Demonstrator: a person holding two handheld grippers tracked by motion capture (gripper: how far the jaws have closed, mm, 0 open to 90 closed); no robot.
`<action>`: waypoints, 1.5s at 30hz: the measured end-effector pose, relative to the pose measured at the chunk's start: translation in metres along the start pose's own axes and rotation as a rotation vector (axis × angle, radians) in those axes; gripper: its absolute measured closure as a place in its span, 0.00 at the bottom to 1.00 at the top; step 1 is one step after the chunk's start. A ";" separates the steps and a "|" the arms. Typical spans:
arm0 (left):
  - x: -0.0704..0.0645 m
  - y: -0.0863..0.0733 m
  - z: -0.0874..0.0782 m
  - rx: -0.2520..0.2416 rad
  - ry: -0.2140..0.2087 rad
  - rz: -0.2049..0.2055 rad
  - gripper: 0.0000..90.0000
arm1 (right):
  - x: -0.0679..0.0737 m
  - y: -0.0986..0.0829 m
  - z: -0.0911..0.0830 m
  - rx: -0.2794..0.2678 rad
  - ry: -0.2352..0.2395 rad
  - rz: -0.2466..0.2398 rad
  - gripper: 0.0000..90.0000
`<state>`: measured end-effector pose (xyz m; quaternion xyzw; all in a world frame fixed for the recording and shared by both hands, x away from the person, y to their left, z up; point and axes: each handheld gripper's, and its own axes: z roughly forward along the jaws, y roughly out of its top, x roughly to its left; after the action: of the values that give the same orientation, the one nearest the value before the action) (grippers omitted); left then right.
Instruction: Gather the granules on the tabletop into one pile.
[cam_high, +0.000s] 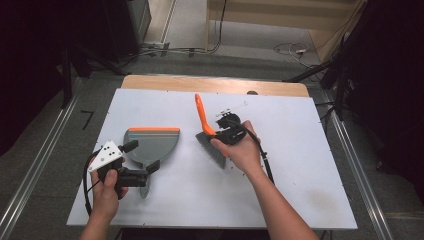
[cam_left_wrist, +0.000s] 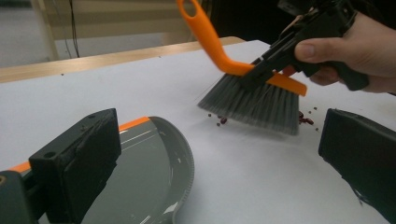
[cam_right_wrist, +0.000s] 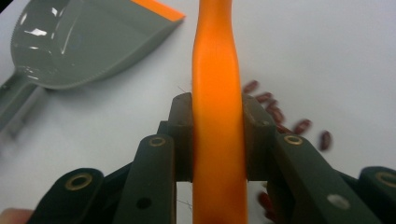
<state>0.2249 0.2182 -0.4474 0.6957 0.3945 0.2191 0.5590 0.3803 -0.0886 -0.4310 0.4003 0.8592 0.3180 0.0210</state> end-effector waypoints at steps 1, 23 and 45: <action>0.000 0.000 0.000 0.001 0.000 0.000 0.00 | 0.003 0.002 0.005 0.005 0.002 0.004 0.77; -0.004 0.000 0.003 0.005 -0.011 0.006 0.00 | -0.044 -0.017 0.003 -0.008 -0.091 0.216 0.76; -0.002 0.001 0.002 -0.003 -0.005 -0.004 0.00 | -0.062 0.004 -0.044 -0.097 -0.076 0.047 0.77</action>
<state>0.2254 0.2154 -0.4471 0.6945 0.3943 0.2170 0.5613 0.4127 -0.1536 -0.4072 0.4304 0.8319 0.3442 0.0654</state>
